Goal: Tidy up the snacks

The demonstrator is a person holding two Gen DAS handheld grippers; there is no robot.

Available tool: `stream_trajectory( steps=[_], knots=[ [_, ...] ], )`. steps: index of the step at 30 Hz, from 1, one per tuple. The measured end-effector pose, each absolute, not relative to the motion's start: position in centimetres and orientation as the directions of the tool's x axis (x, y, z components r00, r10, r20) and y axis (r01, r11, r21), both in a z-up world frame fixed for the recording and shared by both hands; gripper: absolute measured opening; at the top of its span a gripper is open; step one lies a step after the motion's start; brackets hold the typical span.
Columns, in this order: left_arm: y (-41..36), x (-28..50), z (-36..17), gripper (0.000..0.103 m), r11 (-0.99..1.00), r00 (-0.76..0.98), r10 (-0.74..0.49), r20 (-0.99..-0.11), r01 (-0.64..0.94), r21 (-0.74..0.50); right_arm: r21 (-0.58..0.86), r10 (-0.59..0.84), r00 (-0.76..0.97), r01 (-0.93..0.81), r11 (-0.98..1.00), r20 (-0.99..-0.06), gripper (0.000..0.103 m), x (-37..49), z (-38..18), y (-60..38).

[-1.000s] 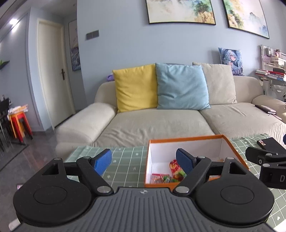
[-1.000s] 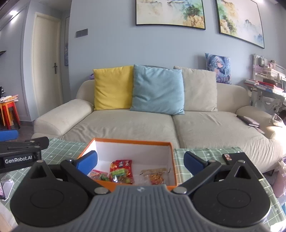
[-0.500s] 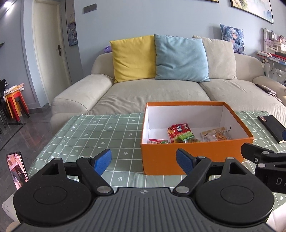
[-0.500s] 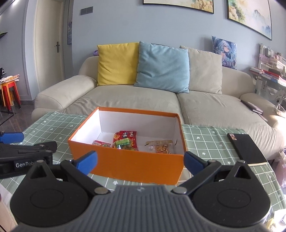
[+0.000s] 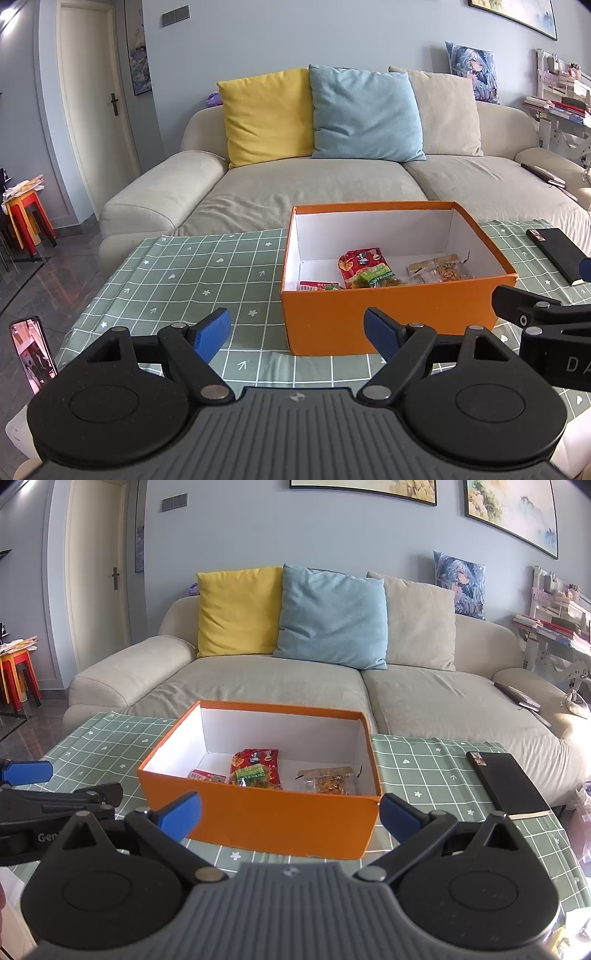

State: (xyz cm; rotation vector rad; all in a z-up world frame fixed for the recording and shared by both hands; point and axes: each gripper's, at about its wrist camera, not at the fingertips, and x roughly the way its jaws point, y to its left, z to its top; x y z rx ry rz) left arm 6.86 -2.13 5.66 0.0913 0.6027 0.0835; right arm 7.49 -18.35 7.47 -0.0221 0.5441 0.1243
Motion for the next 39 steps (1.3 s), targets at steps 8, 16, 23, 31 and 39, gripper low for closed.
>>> stream_trajectory(
  steps=[8,16,23,31,39],
  knots=[
    [-1.9,7.1,5.5,0.096,0.993,0.814,0.106,-0.571,-0.055,0.106,0.009,0.112,0.848,-0.125,0.992,-0.517,0.099,7.6,7.4,-18.4],
    [-1.9,7.2,5.6,0.096,0.993,0.814,0.104,-0.571,-0.054,0.105,0.003,0.11,0.855,-0.125,0.992,-0.507,0.099,7.5,7.4,-18.3],
    [-1.9,7.2,5.8,0.096,0.993,0.817,0.102,-0.568,-0.049,0.107,0.007,0.11,0.858,-0.123,0.992,-0.502,0.099,7.3,7.3,-18.5],
    [-1.7,7.2,6.2,0.096,0.993,0.823,0.103,-0.558,-0.054,0.104,0.011,0.107,0.862,-0.117,0.993,-0.495,0.099,7.2,7.5,-18.7],
    [-1.4,7.2,6.9,0.096,0.993,0.834,0.11,-0.54,-0.066,0.1,0.009,0.106,0.874,-0.115,0.993,-0.474,0.099,6.7,7.9,-18.6]
  ],
)
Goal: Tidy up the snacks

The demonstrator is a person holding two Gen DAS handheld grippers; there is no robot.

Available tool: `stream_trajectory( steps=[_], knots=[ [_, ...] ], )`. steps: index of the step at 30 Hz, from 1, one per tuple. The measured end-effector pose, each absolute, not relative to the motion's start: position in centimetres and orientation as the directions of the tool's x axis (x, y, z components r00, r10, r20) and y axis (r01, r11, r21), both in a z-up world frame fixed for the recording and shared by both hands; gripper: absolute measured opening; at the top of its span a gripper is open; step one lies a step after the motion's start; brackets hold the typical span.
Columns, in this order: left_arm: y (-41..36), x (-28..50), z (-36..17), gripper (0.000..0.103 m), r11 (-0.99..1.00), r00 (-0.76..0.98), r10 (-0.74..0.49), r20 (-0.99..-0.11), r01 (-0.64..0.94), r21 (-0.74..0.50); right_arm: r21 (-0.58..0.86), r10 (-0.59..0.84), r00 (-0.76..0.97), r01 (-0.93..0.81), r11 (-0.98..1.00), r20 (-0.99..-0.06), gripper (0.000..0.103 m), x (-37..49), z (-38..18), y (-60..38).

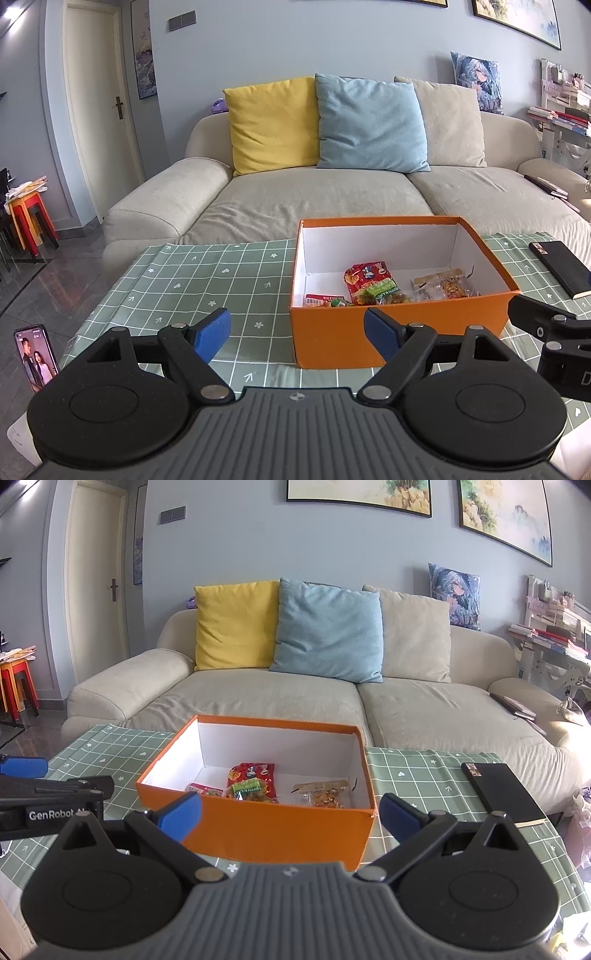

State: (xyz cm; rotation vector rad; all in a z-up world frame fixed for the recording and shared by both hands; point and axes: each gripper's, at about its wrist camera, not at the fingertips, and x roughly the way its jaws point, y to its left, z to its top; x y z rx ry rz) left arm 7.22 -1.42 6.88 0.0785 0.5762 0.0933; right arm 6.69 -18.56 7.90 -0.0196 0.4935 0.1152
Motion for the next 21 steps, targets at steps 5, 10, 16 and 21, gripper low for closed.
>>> stream_trajectory(
  steps=[5,10,16,21],
  knots=[
    [-1.2,7.23,7.06,0.096,0.993,0.839,0.113,-0.532,-0.072,0.098,0.005,0.105,0.878,-0.116,0.993,-0.467,0.099,6.53,8.04,-18.56],
    [-1.25,7.18,7.25,0.096,0.993,0.843,0.112,-0.527,-0.07,0.099,0.004,0.105,0.878,-0.116,0.993,-0.466,0.099,6.49,8.04,-18.58],
    [-1.52,7.01,7.69,0.096,0.992,0.851,0.109,-0.514,-0.062,0.109,0.008,0.1,0.88,-0.108,0.994,-0.464,0.099,6.36,8.28,-18.69],
    [-1.58,6.97,7.82,0.096,0.991,0.856,0.115,-0.504,-0.064,0.119,0.008,0.098,0.882,-0.106,0.994,-0.461,0.099,6.43,8.4,-18.72]
  ],
)
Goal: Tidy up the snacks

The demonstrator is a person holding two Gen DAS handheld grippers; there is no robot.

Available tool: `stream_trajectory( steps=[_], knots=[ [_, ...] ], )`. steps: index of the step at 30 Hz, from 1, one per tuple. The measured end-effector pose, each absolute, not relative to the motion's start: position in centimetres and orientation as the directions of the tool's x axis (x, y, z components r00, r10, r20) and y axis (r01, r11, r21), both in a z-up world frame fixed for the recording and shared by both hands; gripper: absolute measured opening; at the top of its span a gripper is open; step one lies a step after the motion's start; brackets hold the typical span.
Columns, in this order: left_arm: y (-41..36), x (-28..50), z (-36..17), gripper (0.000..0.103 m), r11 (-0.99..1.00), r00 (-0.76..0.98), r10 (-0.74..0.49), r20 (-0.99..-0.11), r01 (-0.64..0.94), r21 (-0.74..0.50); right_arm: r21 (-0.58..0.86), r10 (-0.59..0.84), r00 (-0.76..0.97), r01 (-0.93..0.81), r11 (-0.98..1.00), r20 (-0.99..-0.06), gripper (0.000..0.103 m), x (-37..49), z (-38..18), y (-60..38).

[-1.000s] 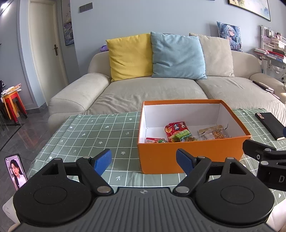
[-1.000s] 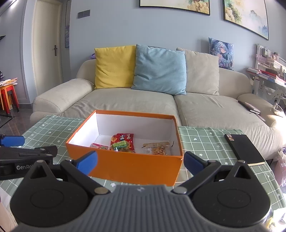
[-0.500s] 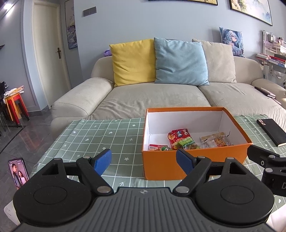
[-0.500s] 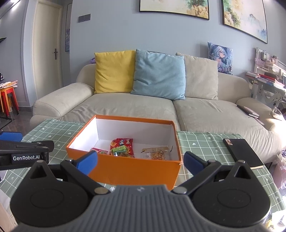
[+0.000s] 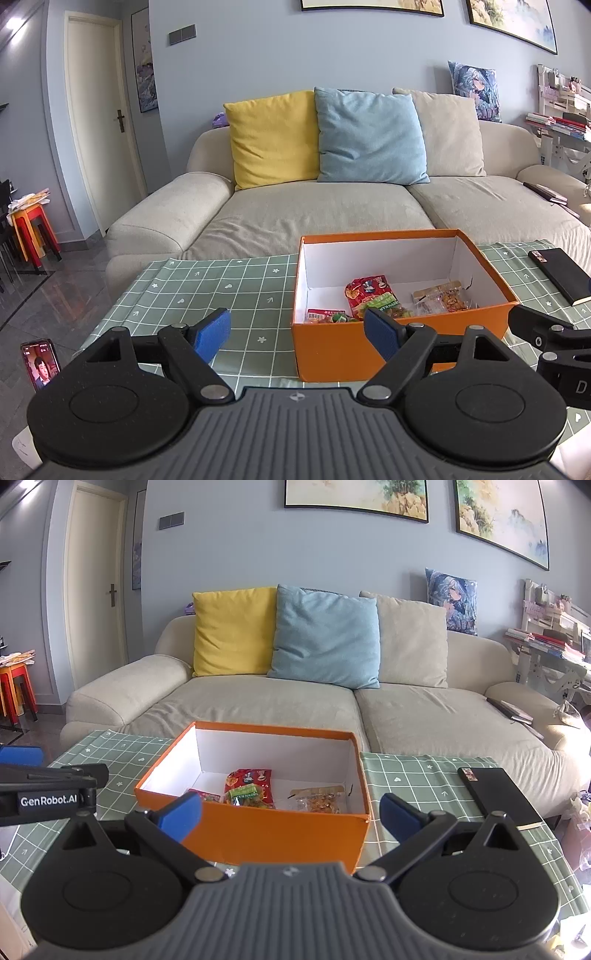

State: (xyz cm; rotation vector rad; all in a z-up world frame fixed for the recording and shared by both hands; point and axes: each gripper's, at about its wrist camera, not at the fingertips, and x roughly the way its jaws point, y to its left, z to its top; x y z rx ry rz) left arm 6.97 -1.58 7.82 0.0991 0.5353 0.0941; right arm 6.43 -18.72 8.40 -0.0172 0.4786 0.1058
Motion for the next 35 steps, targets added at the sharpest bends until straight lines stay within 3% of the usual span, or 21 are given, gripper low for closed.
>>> stream_trajectory(
  steps=[35],
  knots=[
    [-1.8,7.1,6.8,0.096,0.992,0.848,0.104,-0.519,-0.049,0.118,0.009,0.089,0.867,-0.098,0.995,-0.491,0.099,6.9,7.3,-18.6]
  ],
)
